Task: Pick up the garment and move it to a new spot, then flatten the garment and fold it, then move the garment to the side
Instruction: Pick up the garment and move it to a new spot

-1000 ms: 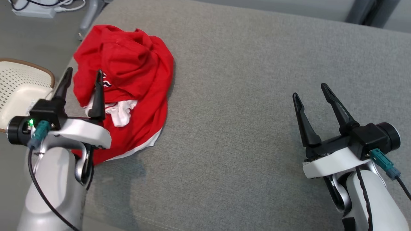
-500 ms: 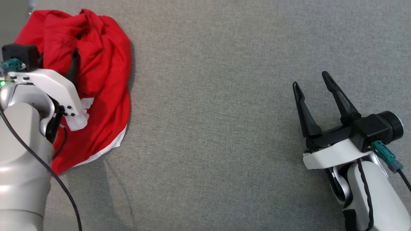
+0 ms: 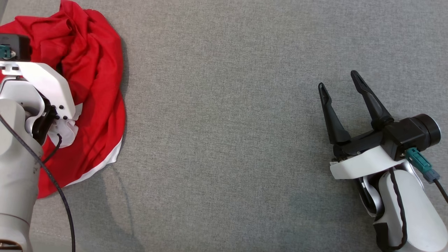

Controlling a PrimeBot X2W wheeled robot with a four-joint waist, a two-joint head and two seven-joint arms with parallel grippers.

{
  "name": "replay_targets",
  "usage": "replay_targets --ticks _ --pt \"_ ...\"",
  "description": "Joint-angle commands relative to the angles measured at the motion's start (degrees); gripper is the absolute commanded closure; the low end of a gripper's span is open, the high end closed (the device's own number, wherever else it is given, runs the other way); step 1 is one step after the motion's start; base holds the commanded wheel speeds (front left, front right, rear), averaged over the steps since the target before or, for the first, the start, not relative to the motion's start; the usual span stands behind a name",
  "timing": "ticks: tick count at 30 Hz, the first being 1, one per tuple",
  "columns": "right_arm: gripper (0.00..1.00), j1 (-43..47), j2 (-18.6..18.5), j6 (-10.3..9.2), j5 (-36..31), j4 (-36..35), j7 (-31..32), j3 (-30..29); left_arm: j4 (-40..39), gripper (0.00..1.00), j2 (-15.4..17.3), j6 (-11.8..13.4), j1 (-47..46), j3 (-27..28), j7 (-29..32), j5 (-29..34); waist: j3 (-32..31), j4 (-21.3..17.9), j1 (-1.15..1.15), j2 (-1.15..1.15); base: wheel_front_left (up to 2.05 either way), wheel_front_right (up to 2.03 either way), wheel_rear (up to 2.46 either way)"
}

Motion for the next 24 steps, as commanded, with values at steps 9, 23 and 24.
replay_targets --ticks 9,23,24 --pt "0.00 0.85 0.44 0.01 0.35 1.11 -0.11 -0.84 1.76 1.00 1.93 0.31 -1.10 -0.48 -10.13 -1.51 -3.85 0.18 0.00 0.00 0.00 0.00 0.00" --pt "0.00 5.40 2.33 0.01 2.45 2.97 -0.11 -1.85 -7.88 1.00 1.33 2.21 0.57 2.70 -24.19 -3.56 -16.53 0.43 0.00 0.00 0.00 0.00 0.00" --pt "0.00 5.62 2.42 0.01 2.45 3.01 -0.11 -1.92 -9.76 1.00 1.04 2.29 0.96 2.86 -24.47 -3.70 -17.20 0.28 0.00 0.00 0.00 0.00 0.00"
